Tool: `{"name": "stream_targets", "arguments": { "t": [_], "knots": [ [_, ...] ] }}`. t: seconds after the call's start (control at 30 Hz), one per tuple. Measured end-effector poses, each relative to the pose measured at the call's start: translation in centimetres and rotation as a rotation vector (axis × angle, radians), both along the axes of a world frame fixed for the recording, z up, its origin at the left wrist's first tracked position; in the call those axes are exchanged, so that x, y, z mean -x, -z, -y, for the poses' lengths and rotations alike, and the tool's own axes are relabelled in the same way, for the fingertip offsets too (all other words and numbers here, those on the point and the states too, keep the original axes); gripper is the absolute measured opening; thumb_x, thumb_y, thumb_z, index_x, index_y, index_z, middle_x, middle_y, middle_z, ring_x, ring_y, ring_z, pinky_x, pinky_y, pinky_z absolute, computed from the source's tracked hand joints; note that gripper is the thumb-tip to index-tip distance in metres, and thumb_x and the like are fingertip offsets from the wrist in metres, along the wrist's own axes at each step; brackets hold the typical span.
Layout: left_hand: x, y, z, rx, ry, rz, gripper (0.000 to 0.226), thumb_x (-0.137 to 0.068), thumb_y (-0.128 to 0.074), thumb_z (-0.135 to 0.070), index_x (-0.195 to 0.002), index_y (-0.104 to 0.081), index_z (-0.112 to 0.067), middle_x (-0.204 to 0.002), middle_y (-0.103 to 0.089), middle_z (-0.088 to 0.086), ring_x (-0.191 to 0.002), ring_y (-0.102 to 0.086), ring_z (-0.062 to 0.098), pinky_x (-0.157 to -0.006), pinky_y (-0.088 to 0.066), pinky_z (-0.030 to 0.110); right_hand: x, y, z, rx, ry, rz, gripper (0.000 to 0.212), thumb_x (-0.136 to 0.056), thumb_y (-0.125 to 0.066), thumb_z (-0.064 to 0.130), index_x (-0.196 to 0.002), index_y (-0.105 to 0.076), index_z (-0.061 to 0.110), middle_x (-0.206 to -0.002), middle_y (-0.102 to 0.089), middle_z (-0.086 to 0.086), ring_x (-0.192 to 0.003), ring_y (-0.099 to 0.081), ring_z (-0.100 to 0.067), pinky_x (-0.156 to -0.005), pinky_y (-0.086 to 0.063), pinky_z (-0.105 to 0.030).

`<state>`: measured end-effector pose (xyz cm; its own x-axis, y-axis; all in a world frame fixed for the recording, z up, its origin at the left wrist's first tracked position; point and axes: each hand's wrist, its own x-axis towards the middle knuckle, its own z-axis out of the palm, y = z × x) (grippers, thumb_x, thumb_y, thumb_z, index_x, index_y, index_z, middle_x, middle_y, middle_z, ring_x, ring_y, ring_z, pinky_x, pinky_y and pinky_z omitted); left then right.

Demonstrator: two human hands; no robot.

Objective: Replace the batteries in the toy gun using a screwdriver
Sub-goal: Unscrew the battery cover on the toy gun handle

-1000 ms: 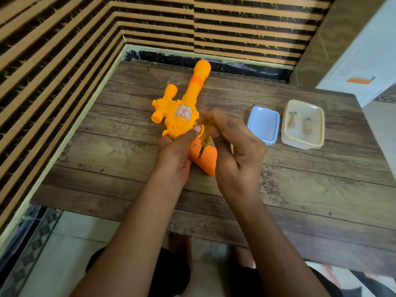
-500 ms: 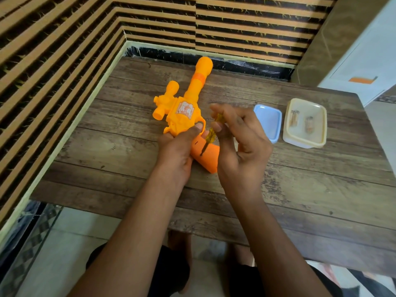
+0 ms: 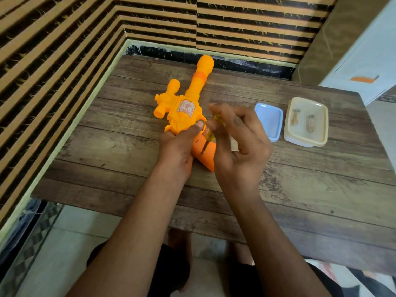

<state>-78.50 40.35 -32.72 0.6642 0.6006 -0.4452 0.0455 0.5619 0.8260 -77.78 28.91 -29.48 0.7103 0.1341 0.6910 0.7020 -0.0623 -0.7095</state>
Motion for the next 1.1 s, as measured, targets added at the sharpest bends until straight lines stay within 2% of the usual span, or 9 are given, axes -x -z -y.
{"name": "stream_targets", "arguments": {
  "t": [0.13,0.33,0.4,0.57,0.7,0.83,0.93,1.03,1.1],
  "knots": [
    [-0.3,0.0,-0.1,0.001,0.003,-0.001,0.039,-0.087,-0.080,0.000,-0.125,-0.071,-0.003,-0.116,-0.078,0.017,-0.106,-0.077,0.032,-0.093,-0.062,0.053,0.0,0.0,0.1,0.061,0.000,0.017,0.042,-0.086,-0.061,-0.026,-0.120,-0.072,-0.005,-0.111,-0.074,-0.016,-0.105,-0.072,-0.026,-0.092,-0.058,-0.041],
    [0.0,-0.4,0.1,-0.003,0.005,0.014,0.023,-0.091,-0.076,-0.001,-0.113,-0.073,-0.006,-0.110,-0.079,0.015,-0.096,-0.079,0.026,-0.088,-0.065,0.045,-0.7,-0.4,0.5,0.044,-0.022,-0.044,0.018,-0.093,-0.074,0.001,-0.111,-0.075,-0.003,-0.097,-0.064,-0.017,-0.090,-0.063,-0.019,-0.077,-0.055,-0.038],
    [0.0,-0.5,0.1,0.005,0.006,0.011,0.026,-0.090,-0.075,0.001,-0.114,-0.073,-0.008,-0.109,-0.079,0.014,-0.090,-0.080,0.022,-0.082,-0.066,0.040,-0.8,-0.3,0.6,0.031,-0.024,-0.036,0.018,-0.093,-0.071,-0.005,-0.110,-0.076,-0.003,-0.096,-0.065,-0.017,-0.090,-0.064,-0.021,-0.076,-0.055,-0.041],
    [0.0,-0.4,0.0,-0.006,0.003,0.015,0.040,-0.087,-0.078,0.000,-0.126,-0.070,-0.003,-0.118,-0.077,0.017,-0.107,-0.076,0.031,-0.099,-0.060,0.054,-0.9,-0.4,0.9,0.061,-0.125,-0.042,0.037,-0.089,-0.061,-0.024,-0.119,-0.072,-0.003,-0.112,-0.073,-0.014,-0.105,-0.071,-0.022,-0.089,-0.058,-0.042],
    [0.4,-0.8,0.2,-0.010,0.038,0.039,0.050,-0.060,-0.088,-0.015,-0.108,-0.074,-0.015,-0.118,-0.077,0.015,-0.109,-0.075,0.031,-0.097,-0.060,0.050,-0.7,-0.6,0.6,0.047,-0.176,-0.070,0.024,-0.089,-0.073,-0.013,-0.110,-0.076,-0.002,-0.103,-0.064,-0.018,-0.097,-0.064,-0.025,-0.076,-0.055,-0.042],
    [0.1,-0.3,0.0,0.016,0.010,0.027,0.040,-0.088,-0.078,0.000,-0.127,-0.069,-0.002,-0.118,-0.077,0.019,-0.107,-0.076,0.034,-0.093,-0.062,0.053,-1.0,-0.2,0.8,0.027,-0.055,-0.057,0.030,-0.090,-0.068,-0.017,-0.114,-0.076,-0.001,-0.094,-0.063,-0.017,-0.090,-0.064,-0.026,-0.077,-0.053,-0.043],
    [0.0,0.0,-0.1,0.013,0.027,0.028,0.042,-0.089,-0.077,0.000,-0.129,-0.068,0.001,-0.118,-0.076,0.021,-0.103,-0.077,0.034,-0.088,-0.064,0.053,-1.1,-0.2,1.1,0.025,-0.052,-0.062,0.039,-0.092,-0.062,-0.021,-0.127,-0.068,-0.005,-0.100,-0.068,-0.015,-0.093,-0.068,-0.024,-0.083,-0.056,-0.036],
    [0.0,-0.2,-0.1,0.011,0.017,0.027,0.037,-0.090,-0.075,0.002,-0.127,-0.069,-0.001,-0.114,-0.078,0.019,-0.089,-0.080,0.024,-0.074,-0.066,0.040,-0.8,-0.2,1.0,0.043,-0.064,-0.048,0.028,-0.095,-0.064,-0.011,-0.122,-0.071,-0.004,-0.102,-0.068,-0.015,-0.095,-0.068,-0.025,-0.082,-0.057,-0.045],
    [0.1,-0.3,0.0,0.007,0.019,0.029,0.032,-0.092,-0.074,0.000,-0.124,-0.070,-0.004,-0.112,-0.078,0.016,-0.092,-0.080,0.024,-0.079,-0.065,0.041,-0.6,-0.2,0.8,0.050,-0.061,-0.040,0.021,-0.095,-0.070,-0.003,-0.116,-0.074,-0.002,-0.100,-0.064,-0.016,-0.092,-0.065,-0.024,-0.077,-0.056,-0.046]
  ]
}}
